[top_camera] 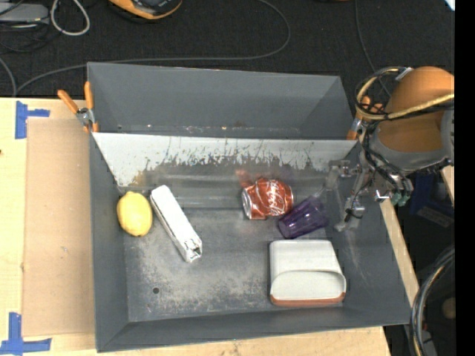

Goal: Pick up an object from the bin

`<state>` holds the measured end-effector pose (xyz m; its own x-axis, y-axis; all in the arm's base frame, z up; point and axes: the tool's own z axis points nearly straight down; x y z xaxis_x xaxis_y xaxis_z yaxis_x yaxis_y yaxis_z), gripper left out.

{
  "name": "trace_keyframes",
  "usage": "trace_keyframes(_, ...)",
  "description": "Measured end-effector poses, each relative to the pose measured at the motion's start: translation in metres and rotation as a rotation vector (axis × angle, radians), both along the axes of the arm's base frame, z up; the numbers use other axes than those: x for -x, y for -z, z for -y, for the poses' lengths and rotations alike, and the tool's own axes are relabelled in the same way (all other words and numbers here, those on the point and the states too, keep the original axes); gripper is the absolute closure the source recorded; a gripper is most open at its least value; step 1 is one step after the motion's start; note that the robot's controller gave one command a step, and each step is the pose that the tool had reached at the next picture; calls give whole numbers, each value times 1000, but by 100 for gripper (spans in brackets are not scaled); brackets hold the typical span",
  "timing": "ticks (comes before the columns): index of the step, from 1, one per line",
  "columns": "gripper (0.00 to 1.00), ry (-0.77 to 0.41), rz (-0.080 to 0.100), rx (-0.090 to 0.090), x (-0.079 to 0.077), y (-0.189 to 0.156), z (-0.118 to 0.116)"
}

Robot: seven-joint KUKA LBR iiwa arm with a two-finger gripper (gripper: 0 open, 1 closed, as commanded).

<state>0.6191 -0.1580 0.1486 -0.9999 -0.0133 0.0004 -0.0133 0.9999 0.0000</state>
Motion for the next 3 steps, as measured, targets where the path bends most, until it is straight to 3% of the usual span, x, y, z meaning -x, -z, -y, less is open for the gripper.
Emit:
trace_keyframes(2,0,-6,2,1,1,2,-1)
trace_keyframes(3,0,-158,-1,0,51,31,-4)
